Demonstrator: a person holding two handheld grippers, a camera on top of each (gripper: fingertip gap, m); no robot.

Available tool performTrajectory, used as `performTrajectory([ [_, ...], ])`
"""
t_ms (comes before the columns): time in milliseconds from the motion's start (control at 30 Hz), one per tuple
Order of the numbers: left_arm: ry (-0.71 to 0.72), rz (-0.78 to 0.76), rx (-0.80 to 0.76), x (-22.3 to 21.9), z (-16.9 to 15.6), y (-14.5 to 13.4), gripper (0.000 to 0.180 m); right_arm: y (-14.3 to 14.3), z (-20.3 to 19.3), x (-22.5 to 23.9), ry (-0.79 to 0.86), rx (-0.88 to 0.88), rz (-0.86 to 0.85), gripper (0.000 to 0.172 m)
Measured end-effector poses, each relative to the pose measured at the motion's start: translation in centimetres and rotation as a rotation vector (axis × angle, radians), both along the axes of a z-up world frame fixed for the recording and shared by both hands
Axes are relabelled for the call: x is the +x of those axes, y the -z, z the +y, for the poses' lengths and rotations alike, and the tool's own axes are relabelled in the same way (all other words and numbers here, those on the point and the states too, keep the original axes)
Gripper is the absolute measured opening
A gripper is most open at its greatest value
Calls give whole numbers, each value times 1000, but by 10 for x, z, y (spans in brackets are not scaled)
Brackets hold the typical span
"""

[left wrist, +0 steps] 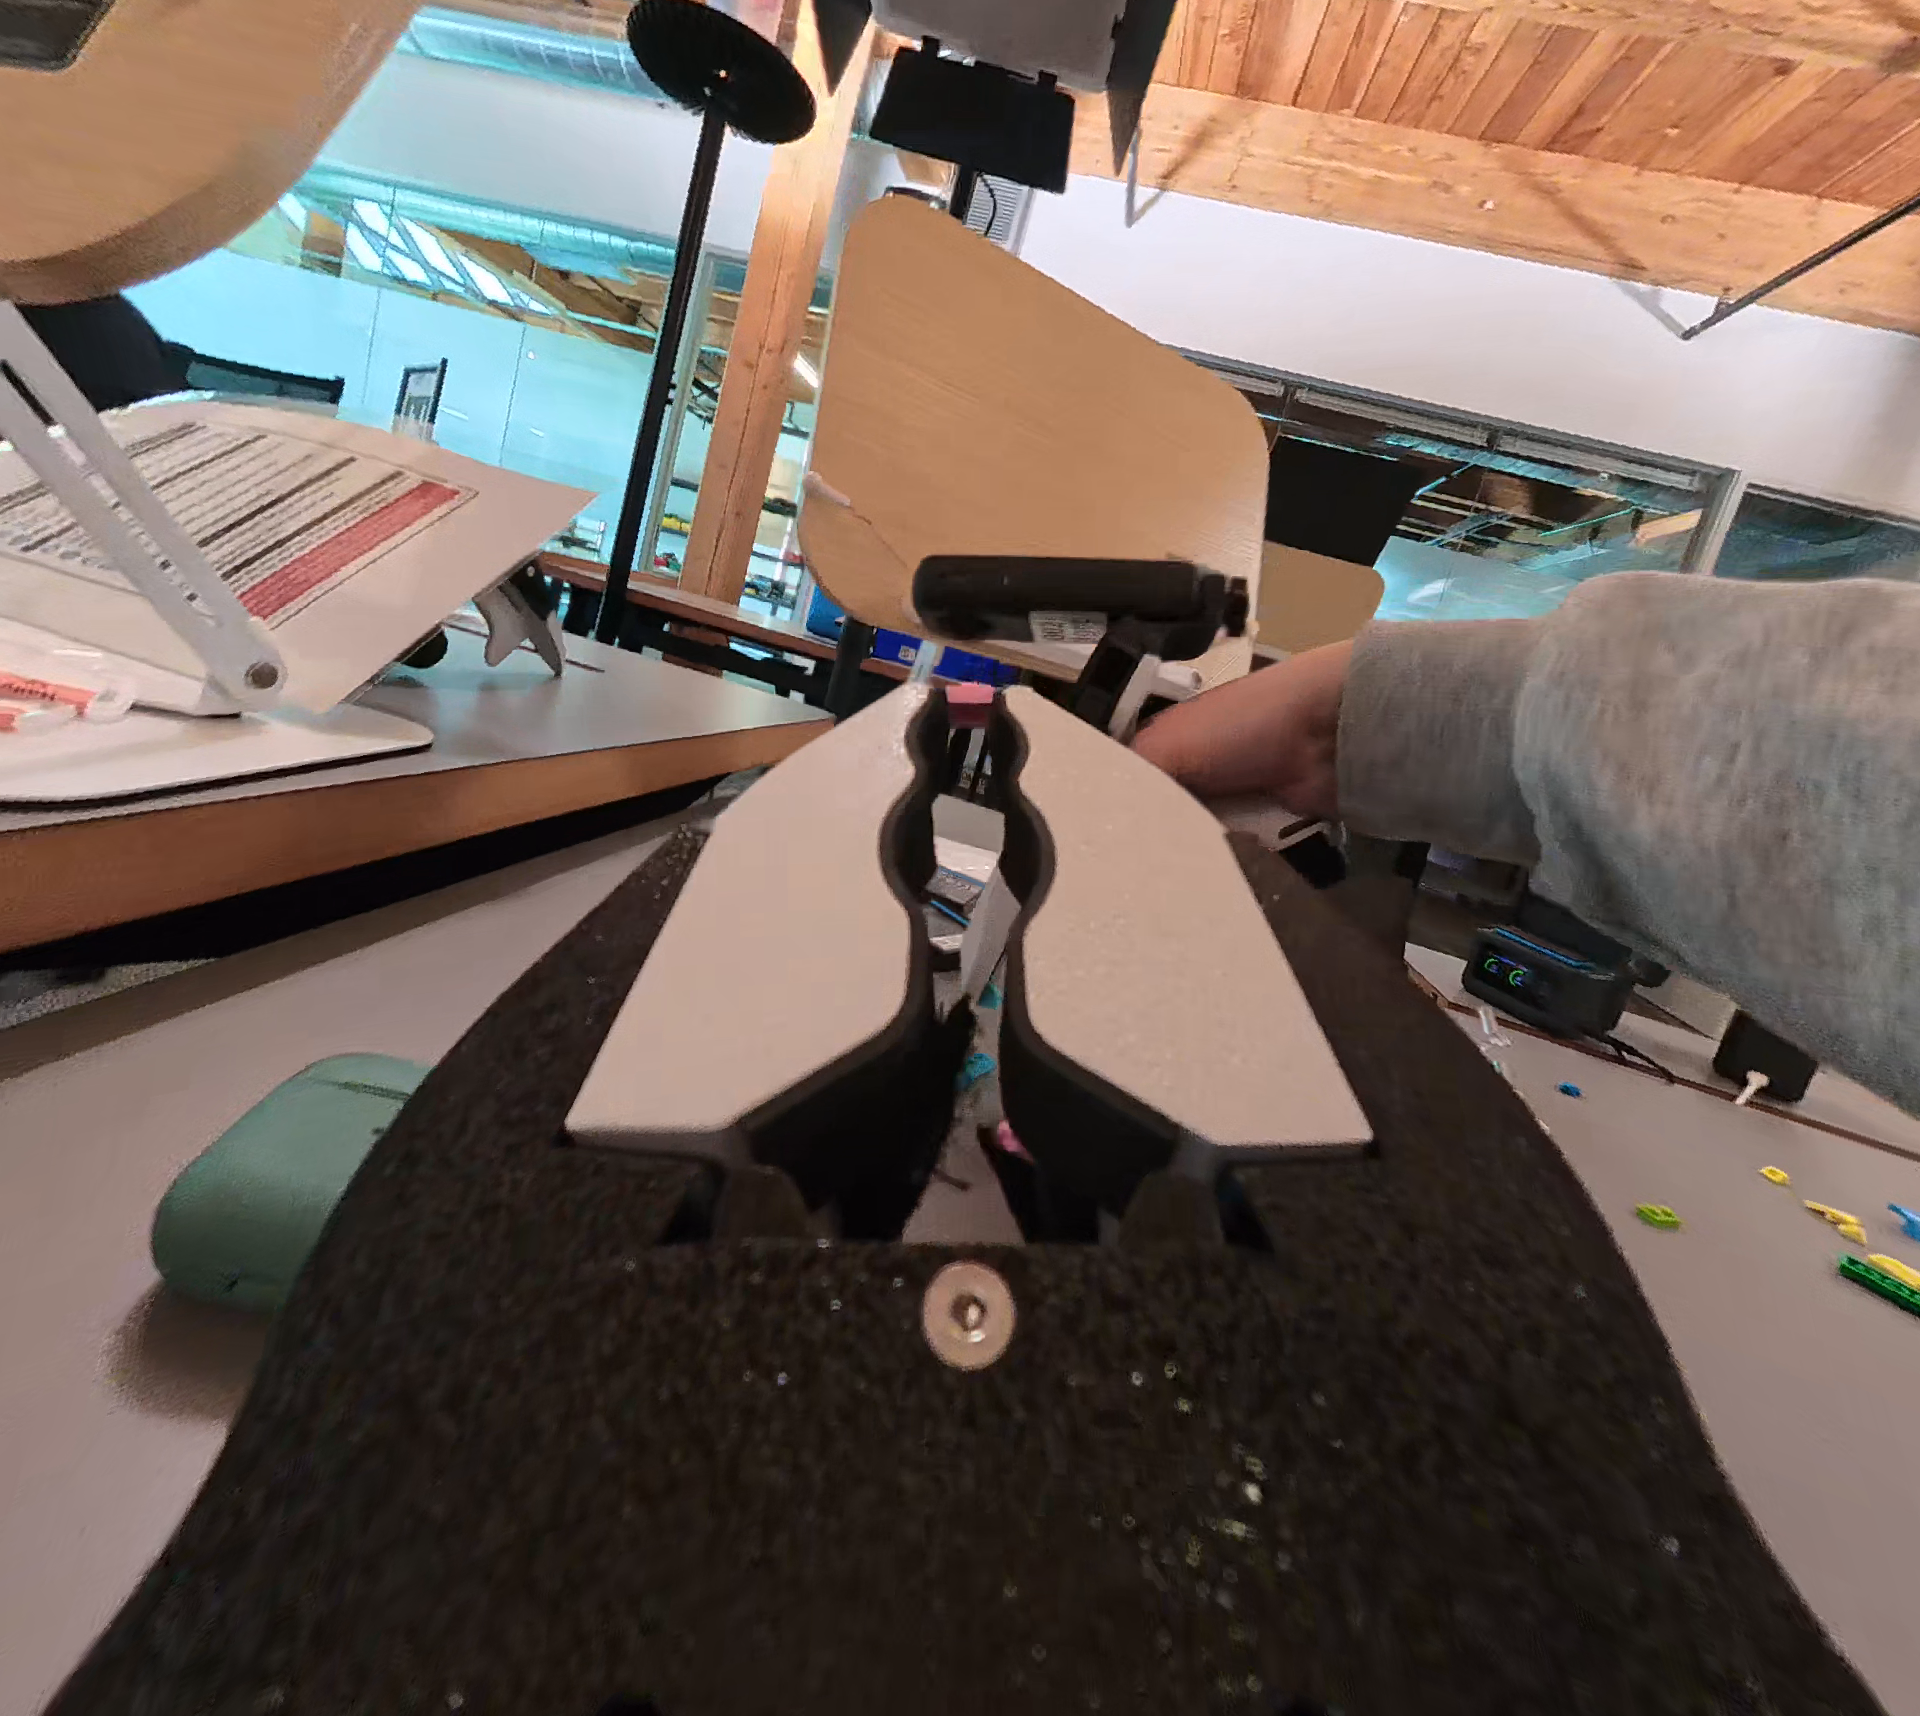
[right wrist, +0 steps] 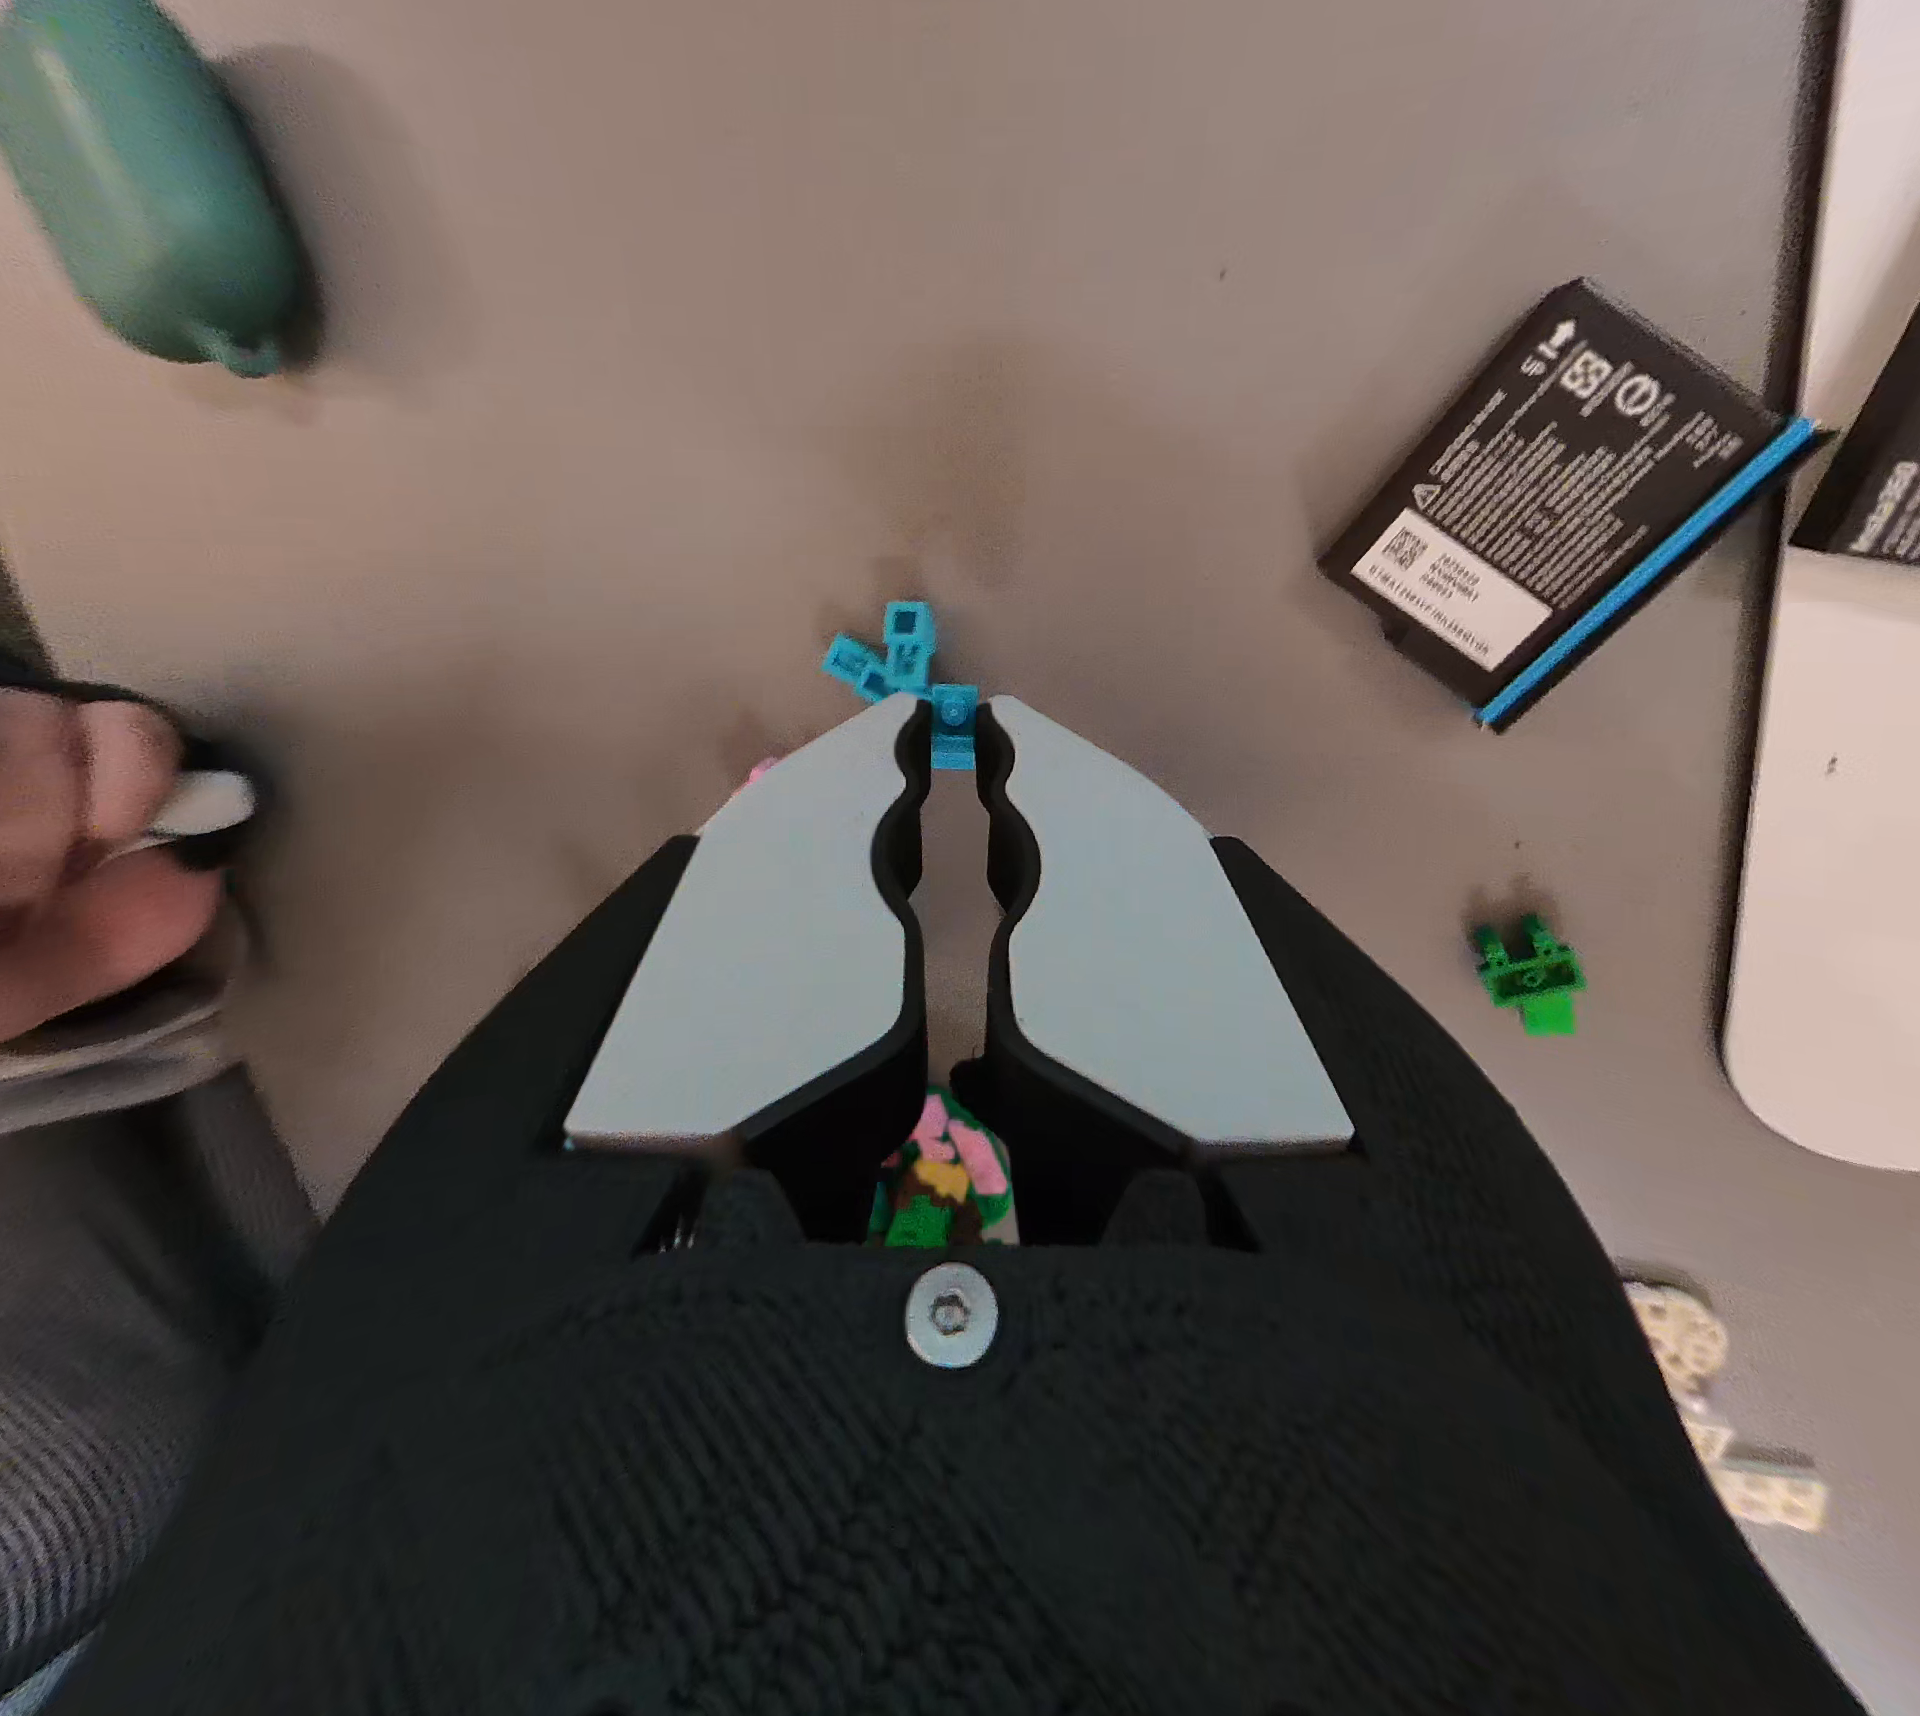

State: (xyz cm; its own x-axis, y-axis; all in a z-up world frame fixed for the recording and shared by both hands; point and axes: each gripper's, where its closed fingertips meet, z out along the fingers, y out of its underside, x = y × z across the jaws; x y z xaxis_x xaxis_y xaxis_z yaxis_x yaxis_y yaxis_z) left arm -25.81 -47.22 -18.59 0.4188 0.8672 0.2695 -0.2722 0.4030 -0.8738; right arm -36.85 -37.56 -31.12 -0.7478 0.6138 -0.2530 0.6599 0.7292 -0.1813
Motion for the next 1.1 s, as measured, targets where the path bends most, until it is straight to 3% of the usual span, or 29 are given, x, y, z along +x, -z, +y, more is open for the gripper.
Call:
performTrajectory([
  [133, 14, -17, -4, -2, -1, 1, 7, 9, -5, -4, -18, 22, 13, 16],
  [233, 30, -19, -34, -3, 5, 1, 7, -3, -12, 0, -54, -38, 49, 25],
  [367, -8, -20, -177, -3, 15, 4, 7, -73, -50, 50, -188, -461, -59, 20],
  [433, -46, -29, -282, -5, 21, 7, 8, -104, -56, 82, -295, -582, -117, 18],
  [667, -106, 44, -541, 3, 47, 9, 8, -110, -51, 125, -460, -399, -55, 19],
  [933, -107, 133, -627, 13, 59, 3, 7, -112, -47, 133, -412, -406, -179, 20],
  [1000, -118, 148, -670, 14, 62, 4, 7, -114, -46, 140, -424, -426, -252, 8],
  [1100, -108, 150, -654, 15, 65, 3, 7, -113, -43, 141, -475, -425, -263, 6],
])
